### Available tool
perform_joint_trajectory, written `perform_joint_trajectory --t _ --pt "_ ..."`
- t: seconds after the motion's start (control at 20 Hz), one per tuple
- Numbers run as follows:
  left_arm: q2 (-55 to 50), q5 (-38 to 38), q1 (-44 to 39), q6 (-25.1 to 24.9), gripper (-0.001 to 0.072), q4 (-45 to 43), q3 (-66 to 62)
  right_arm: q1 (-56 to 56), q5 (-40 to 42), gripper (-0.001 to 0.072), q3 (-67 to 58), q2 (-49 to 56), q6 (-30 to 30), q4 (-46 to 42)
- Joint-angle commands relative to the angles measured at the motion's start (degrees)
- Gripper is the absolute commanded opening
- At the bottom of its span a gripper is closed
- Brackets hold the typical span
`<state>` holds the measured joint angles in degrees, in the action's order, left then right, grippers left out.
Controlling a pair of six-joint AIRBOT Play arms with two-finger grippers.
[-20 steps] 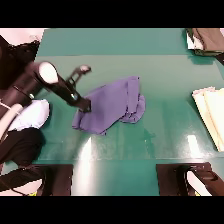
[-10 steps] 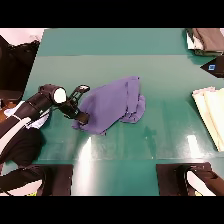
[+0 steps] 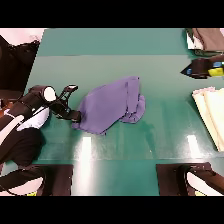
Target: Fold the shirts.
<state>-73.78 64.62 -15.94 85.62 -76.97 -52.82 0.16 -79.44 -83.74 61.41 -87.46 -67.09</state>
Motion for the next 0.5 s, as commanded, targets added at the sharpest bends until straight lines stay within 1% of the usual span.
perform_joint_trajectory --t 0.0,0.05,0.1,0.15,0.2,0.25,0.3,0.45 --pt "0.0 -3.3 0.6 -0.7 0.0613 2.2 2.1 3.2 5.6 0.0024 -0.1 6.1 0.5 0.0" --pt "-0.2 -3.8 0.6 -1.8 0.0496 3.2 2.1 3.2 6.3 0.0026 -0.1 8.0 0.5 0.0" --pt "-0.2 -4.7 0.6 -2.2 0.0467 4.5 2.4 3.2 6.4 0.0037 -0.1 10.3 0.5 0.1" --pt "-0.2 -5.6 0.6 -2.3 0.0467 5.9 2.4 3.2 6.5 0.0169 -0.1 12.4 0.5 0.2" --pt "-0.3 -6.7 0.6 -2.8 0.0382 7.5 2.4 3.2 6.9 0.0387 -0.1 14.8 0.5 0.6" --pt "-0.3 -7.4 0.6 -4.4 0.0111 8.8 2.4 3.2 7.8 0.051 -0.1 17.0 0.6 2.4" --pt "-0.3 -8.0 0.6 -5.4 0.0026 9.6 2.4 3.1 9.2 0.054 -0.1 19.3 0.7 5.2" --pt "-0.2 -6.5 0.6 -5.4 0.0025 9.7 2.3 2.7 15.3 0.054 -0.1 25.8 2.7 13.5"
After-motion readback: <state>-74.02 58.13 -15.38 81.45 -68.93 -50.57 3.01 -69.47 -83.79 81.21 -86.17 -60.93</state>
